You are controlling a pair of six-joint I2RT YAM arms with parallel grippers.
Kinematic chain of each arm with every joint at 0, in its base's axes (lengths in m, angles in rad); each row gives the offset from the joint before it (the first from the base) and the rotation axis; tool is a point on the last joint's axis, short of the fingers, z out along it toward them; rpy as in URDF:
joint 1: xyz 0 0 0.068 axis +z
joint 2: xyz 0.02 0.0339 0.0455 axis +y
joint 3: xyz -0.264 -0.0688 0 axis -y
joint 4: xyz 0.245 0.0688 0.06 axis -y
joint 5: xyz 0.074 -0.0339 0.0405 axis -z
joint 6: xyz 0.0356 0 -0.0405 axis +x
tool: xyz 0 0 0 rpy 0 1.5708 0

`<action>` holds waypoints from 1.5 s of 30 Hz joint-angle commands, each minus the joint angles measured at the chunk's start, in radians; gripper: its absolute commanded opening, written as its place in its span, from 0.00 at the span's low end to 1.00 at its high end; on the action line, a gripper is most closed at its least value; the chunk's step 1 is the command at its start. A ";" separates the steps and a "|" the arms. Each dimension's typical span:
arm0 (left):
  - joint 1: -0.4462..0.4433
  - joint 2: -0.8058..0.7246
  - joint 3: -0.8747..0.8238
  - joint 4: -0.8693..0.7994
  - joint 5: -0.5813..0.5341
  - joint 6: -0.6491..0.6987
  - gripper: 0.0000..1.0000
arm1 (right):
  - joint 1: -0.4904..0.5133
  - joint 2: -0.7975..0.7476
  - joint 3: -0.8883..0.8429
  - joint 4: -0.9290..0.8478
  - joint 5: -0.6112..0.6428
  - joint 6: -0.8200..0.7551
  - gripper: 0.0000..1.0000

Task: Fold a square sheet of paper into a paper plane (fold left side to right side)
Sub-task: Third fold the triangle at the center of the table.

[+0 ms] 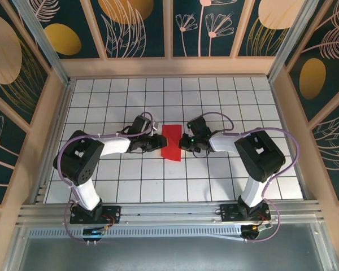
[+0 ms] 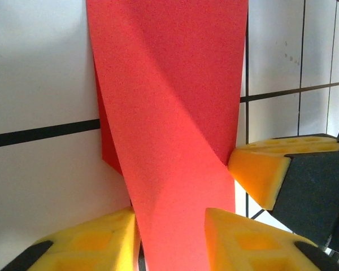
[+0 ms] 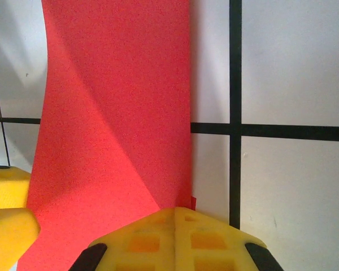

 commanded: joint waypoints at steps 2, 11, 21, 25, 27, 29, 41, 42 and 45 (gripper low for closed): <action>-0.005 -0.001 0.011 0.004 -0.017 -0.006 0.27 | 0.014 0.031 0.002 -0.071 0.043 -0.022 0.00; -0.004 -0.035 -0.023 0.034 0.010 -0.075 0.08 | 0.014 -0.023 0.012 -0.051 0.074 -0.059 0.00; -0.005 -0.144 -0.157 0.213 -0.020 -0.371 0.00 | 0.011 -0.269 -0.046 -0.002 0.228 -0.183 0.45; -0.005 -0.187 -0.215 0.264 -0.063 -0.480 0.00 | 0.014 -0.403 -0.126 0.040 0.274 -0.239 0.59; -0.005 -0.216 -0.233 0.260 -0.098 -0.512 0.00 | 0.020 -0.477 -0.175 0.064 0.284 -0.278 0.64; -0.004 -0.239 -0.246 0.253 -0.126 -0.542 0.00 | 0.037 -0.537 -0.214 0.084 0.294 -0.330 0.68; -0.006 -0.249 -0.269 0.302 -0.127 -0.639 0.00 | 0.380 -0.451 -0.243 0.138 0.530 -0.596 0.75; -0.006 -0.249 -0.266 0.299 -0.126 -0.635 0.00 | 0.413 -0.427 -0.240 0.150 0.561 -0.616 0.75; -0.006 -0.242 -0.264 0.297 -0.117 -0.629 0.00 | 0.488 -0.337 -0.207 0.153 0.656 -0.662 0.75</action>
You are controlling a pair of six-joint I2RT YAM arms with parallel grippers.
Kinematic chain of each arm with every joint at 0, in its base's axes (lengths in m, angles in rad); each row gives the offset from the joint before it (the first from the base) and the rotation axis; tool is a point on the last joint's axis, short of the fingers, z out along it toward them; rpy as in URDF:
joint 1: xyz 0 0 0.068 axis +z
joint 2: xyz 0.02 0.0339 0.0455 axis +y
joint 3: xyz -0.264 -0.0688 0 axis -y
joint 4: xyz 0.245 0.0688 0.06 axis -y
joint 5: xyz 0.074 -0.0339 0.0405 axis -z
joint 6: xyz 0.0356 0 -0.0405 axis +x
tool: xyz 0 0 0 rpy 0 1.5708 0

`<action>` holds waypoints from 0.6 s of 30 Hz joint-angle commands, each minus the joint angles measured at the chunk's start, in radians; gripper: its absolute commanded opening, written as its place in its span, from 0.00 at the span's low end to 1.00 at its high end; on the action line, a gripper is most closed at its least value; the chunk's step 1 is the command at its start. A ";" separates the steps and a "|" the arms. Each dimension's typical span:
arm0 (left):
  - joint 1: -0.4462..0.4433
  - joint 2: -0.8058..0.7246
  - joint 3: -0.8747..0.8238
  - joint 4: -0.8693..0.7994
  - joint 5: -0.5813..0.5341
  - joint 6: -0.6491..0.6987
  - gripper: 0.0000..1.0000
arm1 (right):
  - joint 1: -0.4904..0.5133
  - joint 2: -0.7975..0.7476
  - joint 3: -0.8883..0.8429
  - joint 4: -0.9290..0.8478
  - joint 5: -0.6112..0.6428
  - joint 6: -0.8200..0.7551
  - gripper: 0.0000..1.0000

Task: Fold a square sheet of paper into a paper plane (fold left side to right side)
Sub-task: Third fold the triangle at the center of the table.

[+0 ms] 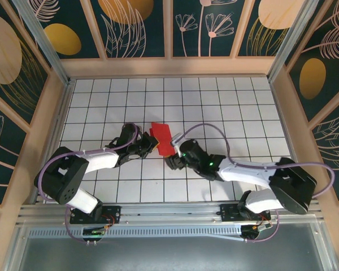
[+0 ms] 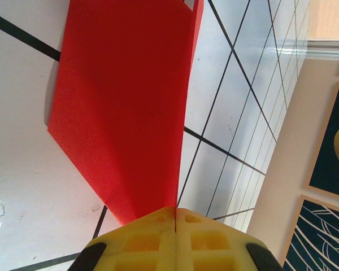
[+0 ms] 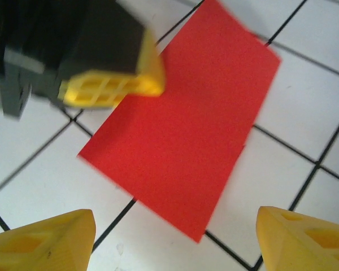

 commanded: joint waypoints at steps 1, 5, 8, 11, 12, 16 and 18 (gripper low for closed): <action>-0.005 0.001 0.006 0.024 0.005 -0.039 0.00 | 0.066 0.093 0.043 0.032 0.169 -0.098 0.75; -0.006 0.007 0.005 0.027 0.014 -0.034 0.00 | 0.103 0.188 0.094 0.045 0.242 -0.139 0.75; -0.007 0.007 0.004 0.028 0.017 -0.029 0.00 | 0.103 0.219 0.116 0.085 0.250 -0.152 0.75; -0.007 0.012 0.005 0.023 0.024 -0.023 0.00 | 0.103 0.252 0.150 0.096 0.249 -0.165 0.74; -0.007 0.013 0.004 0.023 0.025 -0.022 0.00 | 0.104 0.262 0.161 0.092 0.245 -0.170 0.72; -0.007 0.016 0.004 0.016 0.025 -0.014 0.00 | 0.103 0.292 0.194 0.073 0.234 -0.177 0.60; -0.006 0.017 0.004 0.009 0.023 -0.008 0.00 | 0.103 0.293 0.198 0.069 0.230 -0.170 0.56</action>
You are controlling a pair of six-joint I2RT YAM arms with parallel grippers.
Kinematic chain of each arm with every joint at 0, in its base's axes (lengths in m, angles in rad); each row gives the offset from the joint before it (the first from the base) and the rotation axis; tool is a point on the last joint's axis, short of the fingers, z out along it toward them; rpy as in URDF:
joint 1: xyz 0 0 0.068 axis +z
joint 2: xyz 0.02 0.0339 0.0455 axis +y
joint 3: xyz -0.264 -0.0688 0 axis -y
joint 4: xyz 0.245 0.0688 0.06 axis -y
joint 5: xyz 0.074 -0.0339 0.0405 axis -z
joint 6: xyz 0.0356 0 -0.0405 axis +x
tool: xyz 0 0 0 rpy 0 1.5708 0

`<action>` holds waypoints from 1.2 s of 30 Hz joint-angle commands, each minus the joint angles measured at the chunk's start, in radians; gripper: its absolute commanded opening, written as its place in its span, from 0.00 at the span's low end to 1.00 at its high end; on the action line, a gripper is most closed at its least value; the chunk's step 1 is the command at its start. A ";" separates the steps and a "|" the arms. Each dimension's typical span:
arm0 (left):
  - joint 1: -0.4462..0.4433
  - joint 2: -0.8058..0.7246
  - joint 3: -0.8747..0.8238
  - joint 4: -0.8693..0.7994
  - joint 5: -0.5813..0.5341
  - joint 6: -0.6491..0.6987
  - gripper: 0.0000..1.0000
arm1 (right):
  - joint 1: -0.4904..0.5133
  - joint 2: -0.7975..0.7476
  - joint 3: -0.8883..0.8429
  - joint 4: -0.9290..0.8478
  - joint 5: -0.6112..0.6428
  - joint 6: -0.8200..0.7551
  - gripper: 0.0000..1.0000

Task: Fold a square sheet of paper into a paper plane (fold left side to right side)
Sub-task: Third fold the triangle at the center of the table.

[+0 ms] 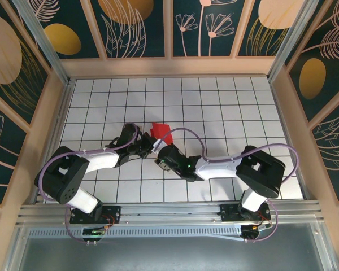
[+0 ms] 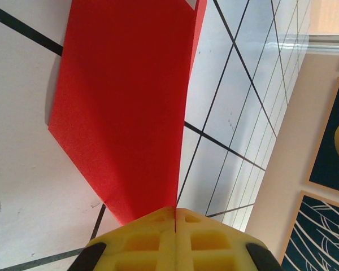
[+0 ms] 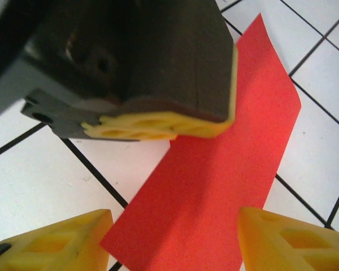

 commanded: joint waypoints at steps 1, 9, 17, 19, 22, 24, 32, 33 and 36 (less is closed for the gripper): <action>-0.006 0.010 0.005 0.003 0.004 -0.007 0.00 | 0.005 0.012 0.027 0.011 0.014 -0.007 0.53; -0.005 0.022 0.022 -0.016 0.000 0.010 0.00 | 0.012 -0.017 0.024 -0.029 -0.013 0.025 0.36; -0.001 0.030 0.040 -0.038 -0.016 0.033 0.12 | 0.013 -0.022 0.018 -0.057 -0.030 0.041 0.07; 0.007 0.026 0.045 -0.042 -0.007 0.044 0.18 | 0.012 -0.021 0.014 -0.062 -0.035 0.046 0.00; 0.037 0.012 0.051 -0.068 0.007 0.069 0.25 | 0.012 -0.022 0.010 -0.072 -0.045 0.053 0.00; 0.060 -0.008 0.061 -0.110 0.010 0.102 0.29 | 0.010 -0.020 0.009 -0.076 -0.059 0.058 0.00; 0.211 -0.124 0.083 -0.270 0.003 0.286 0.39 | -0.009 -0.014 0.031 -0.127 -0.144 0.109 0.00; 0.220 -0.123 0.093 -0.276 0.016 0.318 0.38 | -0.012 -0.014 0.033 -0.136 -0.160 0.118 0.00; 0.222 -0.072 0.180 -0.345 0.048 0.450 0.31 | -0.023 -0.019 0.041 -0.167 -0.202 0.151 0.00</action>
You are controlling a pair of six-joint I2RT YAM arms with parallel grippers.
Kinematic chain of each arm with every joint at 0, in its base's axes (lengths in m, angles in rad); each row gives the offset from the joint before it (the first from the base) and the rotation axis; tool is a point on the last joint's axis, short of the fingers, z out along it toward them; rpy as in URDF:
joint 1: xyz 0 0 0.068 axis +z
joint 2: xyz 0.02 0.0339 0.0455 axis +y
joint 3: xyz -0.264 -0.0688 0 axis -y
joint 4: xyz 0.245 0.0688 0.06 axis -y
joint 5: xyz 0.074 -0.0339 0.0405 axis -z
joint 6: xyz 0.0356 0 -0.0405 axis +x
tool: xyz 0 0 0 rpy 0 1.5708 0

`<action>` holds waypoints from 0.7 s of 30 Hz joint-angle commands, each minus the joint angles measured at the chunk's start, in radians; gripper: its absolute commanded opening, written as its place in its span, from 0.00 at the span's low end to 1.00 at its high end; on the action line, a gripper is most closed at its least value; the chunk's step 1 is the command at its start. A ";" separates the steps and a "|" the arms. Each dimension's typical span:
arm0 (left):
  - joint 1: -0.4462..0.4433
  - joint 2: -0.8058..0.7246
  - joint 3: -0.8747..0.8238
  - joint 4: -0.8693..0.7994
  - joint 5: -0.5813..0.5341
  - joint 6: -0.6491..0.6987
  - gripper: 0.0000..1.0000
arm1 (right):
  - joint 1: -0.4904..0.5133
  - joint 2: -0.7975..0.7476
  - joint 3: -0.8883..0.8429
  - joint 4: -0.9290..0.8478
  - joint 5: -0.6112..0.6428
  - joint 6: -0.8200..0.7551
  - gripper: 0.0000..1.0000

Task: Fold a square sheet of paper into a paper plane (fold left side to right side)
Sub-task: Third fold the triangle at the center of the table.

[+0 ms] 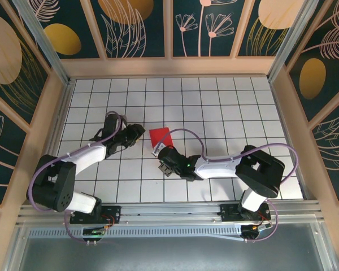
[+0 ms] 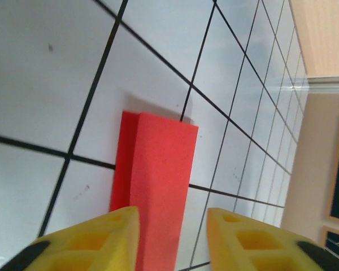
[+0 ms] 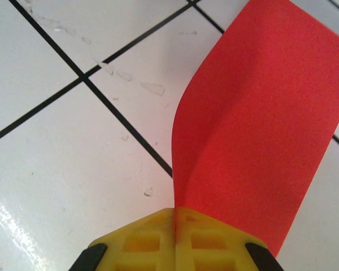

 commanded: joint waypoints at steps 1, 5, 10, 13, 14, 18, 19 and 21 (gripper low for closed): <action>0.002 0.050 0.106 -0.109 0.056 0.195 0.27 | -0.019 -0.023 0.033 -0.058 -0.078 0.068 0.00; -0.002 0.104 0.154 -0.098 0.090 0.261 0.20 | -0.036 -0.032 0.039 -0.083 -0.146 0.119 0.00; -0.039 0.201 0.204 -0.082 0.152 0.296 0.14 | -0.050 -0.027 0.050 -0.088 -0.195 0.155 0.00; -0.080 0.264 0.251 -0.097 0.165 0.323 0.11 | -0.059 -0.026 0.055 -0.087 -0.215 0.170 0.00; -0.090 0.305 0.264 -0.097 0.164 0.328 0.10 | -0.064 -0.027 0.056 -0.088 -0.218 0.175 0.00; -0.107 0.373 0.279 -0.060 0.178 0.319 0.04 | -0.085 -0.034 0.041 -0.075 -0.253 0.198 0.00; -0.110 0.391 0.284 -0.062 0.180 0.323 0.04 | -0.091 -0.037 0.035 -0.068 -0.253 0.205 0.00; -0.115 0.419 0.284 -0.074 0.181 0.337 0.03 | -0.101 -0.042 0.024 -0.053 -0.294 0.215 0.00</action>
